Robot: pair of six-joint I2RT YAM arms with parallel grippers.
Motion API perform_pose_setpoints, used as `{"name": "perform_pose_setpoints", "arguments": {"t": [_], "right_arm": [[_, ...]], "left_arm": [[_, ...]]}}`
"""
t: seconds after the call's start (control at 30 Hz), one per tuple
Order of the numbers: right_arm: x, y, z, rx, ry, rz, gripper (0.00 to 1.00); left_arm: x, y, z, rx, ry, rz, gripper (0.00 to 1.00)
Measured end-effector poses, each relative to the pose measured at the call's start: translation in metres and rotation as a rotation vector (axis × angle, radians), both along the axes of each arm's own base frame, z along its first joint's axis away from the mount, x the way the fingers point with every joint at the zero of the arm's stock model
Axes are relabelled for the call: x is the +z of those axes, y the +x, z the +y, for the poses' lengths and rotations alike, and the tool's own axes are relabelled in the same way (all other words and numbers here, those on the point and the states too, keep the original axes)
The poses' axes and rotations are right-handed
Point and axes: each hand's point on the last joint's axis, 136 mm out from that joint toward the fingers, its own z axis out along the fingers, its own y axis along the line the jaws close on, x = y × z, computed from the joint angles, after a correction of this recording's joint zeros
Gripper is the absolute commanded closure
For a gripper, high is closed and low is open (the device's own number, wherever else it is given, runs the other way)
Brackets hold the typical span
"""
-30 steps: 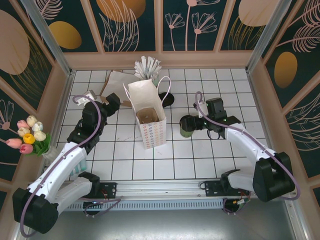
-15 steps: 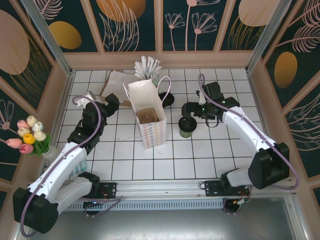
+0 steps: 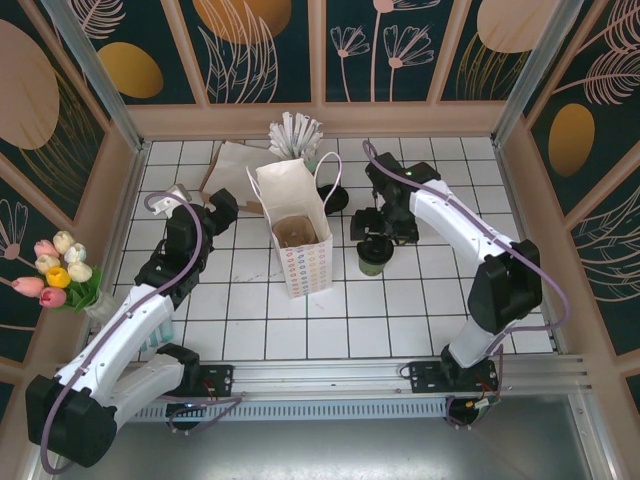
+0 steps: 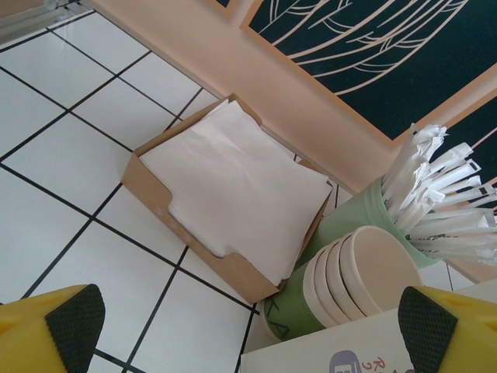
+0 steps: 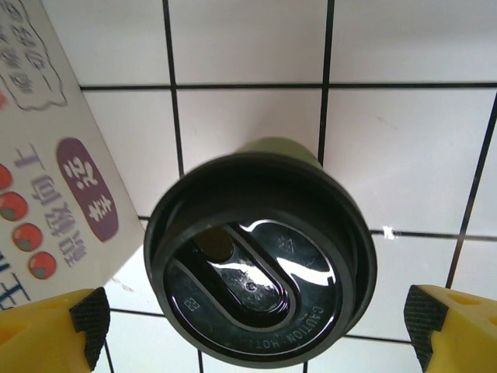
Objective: Pack the takeout coffee
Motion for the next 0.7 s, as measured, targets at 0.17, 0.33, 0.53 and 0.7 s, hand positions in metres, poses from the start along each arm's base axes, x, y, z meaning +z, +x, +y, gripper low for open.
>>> {"name": "perform_pose_setpoints", "arguments": {"t": [0.17,0.33,0.53,0.7], "right_arm": [[-0.002,-0.009,0.003,0.012,0.006,0.039,0.01],[-0.005,-0.011,0.006,0.015,0.019,0.059,0.01],[-0.016,-0.012,0.004,0.015,-0.015,0.088,0.01],[-0.018,-0.013,0.003,0.018,-0.028,0.092,0.01]], "left_arm": [[-0.006,0.002,-0.003,-0.011,0.002,0.019,0.01],[-0.011,0.003,-0.008,-0.040,0.008,0.038,0.01],[-0.012,0.003,-0.010,-0.053,0.011,0.040,0.02],[-0.012,0.002,-0.012,-0.063,0.007,0.042,0.02]]}}
